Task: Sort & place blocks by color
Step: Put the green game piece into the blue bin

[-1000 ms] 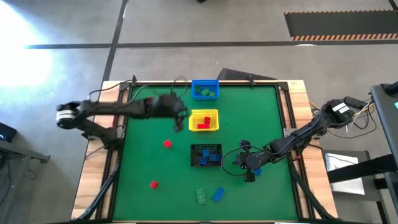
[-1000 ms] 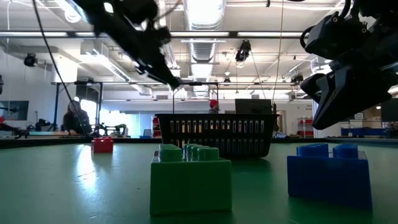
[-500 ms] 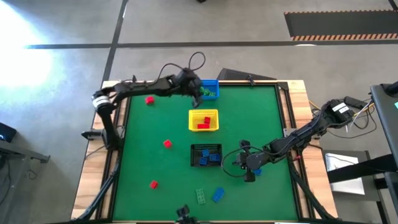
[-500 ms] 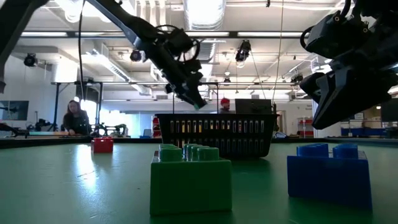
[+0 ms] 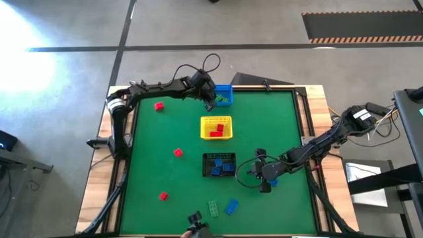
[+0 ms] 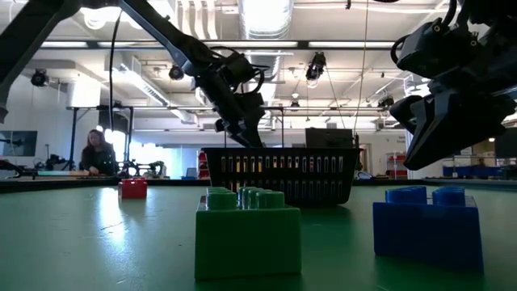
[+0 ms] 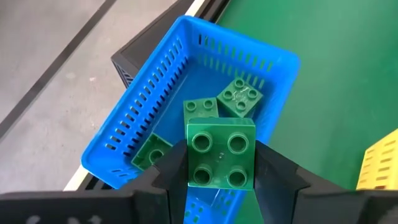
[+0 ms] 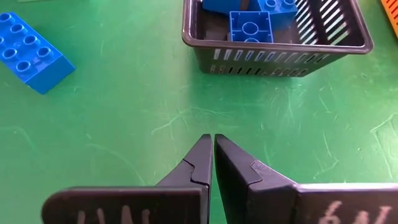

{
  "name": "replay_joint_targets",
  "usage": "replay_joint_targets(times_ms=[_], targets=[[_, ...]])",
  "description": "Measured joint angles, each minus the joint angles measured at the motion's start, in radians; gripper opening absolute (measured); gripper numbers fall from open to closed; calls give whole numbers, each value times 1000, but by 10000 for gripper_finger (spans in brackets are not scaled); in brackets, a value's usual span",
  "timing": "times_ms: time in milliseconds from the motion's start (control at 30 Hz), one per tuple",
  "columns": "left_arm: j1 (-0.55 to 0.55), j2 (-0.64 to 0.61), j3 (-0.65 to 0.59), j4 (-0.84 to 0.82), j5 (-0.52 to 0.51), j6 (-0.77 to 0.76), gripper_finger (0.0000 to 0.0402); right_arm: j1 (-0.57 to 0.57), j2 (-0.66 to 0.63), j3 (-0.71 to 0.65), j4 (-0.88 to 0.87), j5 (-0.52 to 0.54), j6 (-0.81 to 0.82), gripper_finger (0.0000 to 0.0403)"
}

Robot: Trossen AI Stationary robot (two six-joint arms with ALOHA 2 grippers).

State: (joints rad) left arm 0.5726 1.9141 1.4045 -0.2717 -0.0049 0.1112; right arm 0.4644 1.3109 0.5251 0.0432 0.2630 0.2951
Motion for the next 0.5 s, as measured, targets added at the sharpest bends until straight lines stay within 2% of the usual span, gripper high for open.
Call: replay_joint_targets(times_ms=[500], targets=[[36, 2, -6, 0, 16, 0, 121, 0, 0, 0, 0, 0, 0, 9]])
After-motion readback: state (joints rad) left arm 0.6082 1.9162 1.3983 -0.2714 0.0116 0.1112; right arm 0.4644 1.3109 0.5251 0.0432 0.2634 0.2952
